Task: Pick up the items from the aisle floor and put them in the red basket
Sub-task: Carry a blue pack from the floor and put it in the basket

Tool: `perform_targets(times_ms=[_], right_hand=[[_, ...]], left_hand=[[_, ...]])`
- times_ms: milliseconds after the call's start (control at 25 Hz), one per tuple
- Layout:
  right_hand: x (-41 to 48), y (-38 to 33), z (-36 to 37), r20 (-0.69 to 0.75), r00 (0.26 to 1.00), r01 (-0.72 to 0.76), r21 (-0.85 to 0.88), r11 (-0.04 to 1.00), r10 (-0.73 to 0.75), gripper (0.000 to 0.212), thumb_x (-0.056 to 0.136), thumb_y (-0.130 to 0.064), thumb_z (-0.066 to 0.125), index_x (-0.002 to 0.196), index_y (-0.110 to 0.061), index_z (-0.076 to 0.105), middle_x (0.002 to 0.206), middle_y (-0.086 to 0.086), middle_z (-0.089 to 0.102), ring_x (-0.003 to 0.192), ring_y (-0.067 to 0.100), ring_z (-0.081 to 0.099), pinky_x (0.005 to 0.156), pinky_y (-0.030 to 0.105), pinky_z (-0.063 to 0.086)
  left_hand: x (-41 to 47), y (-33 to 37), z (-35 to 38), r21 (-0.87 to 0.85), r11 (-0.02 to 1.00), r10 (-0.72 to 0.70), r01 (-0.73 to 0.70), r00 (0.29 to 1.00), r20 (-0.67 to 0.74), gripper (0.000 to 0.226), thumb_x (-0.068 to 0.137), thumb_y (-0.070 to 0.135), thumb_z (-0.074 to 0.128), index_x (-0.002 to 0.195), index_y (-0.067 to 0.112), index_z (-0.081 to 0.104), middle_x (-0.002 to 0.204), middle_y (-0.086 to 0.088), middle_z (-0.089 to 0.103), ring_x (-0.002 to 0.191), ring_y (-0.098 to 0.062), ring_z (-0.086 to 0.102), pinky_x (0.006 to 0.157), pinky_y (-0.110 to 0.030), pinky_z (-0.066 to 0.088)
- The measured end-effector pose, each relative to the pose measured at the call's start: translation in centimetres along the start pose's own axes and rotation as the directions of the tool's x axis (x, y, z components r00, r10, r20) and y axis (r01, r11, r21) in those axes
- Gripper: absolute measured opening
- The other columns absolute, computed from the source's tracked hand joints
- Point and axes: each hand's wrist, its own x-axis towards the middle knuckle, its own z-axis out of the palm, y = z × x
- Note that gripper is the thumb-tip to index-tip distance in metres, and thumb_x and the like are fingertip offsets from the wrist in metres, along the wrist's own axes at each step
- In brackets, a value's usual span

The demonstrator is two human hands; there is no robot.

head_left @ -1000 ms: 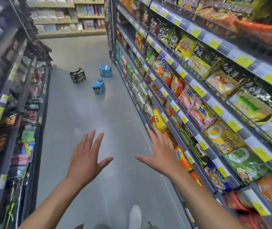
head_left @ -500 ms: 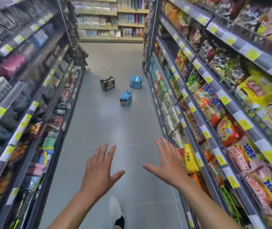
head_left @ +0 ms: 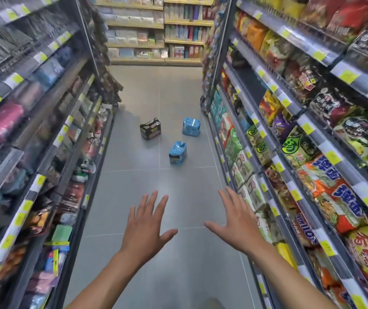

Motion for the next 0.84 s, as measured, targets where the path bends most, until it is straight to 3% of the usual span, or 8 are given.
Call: perform_targets(times_ms=[200, 480, 840], right_hand=[[11.9, 1.0, -0.9, 0.009, 1.0, -0.008, -0.006, 1.0, 0.009, 0.103, 0.086, -0.076, 0.056, 0.165, -0.033, 0.005, 0.173, -0.006, 0.0, 0.159, 0.018, 0.002, 0.129, 0.049, 0.009], [31.2, 4.3, -3.6, 0.021, 0.999, 0.031, -0.002, 1.0, -0.031, 0.102, 0.085, -0.078, 0.055, 0.164, -0.031, 0.009, 0.173, -0.003, 0.002, 0.159, 0.02, 0.005, 0.129, 0.047, 0.01], [52.0, 5.3, -7.2, 0.105, 0.991, 0.091, -0.04, 0.995, -0.086, 0.1, 0.087, -0.075, 0.054, 0.164, -0.033, 0.006, 0.173, -0.005, 0.002, 0.159, 0.019, 0.005, 0.127, 0.045, 0.005]], left_hand=[[12.1, -1.7, 1.0, 0.011, 1.0, 0.027, -0.028, 1.0, 0.014, 0.093, 0.084, 0.076, 0.043, 0.16, 0.032, 0.012, 0.17, -0.002, 0.008, 0.156, -0.03, 0.011, 0.12, -0.057, 0.023], [30.3, -2.5, 1.2, 0.006, 1.0, -0.019, 0.019, 1.0, 0.02, 0.093, 0.086, 0.077, 0.034, 0.161, 0.036, 0.0, 0.171, 0.001, -0.003, 0.157, -0.027, -0.003, 0.124, -0.053, 0.011], [49.8, -3.5, 0.7, -0.012, 0.995, -0.101, 0.101, 0.994, 0.045, 0.093, 0.089, 0.073, 0.047, 0.161, 0.035, 0.002, 0.171, 0.001, -0.002, 0.157, -0.026, -0.001, 0.124, -0.052, 0.013]])
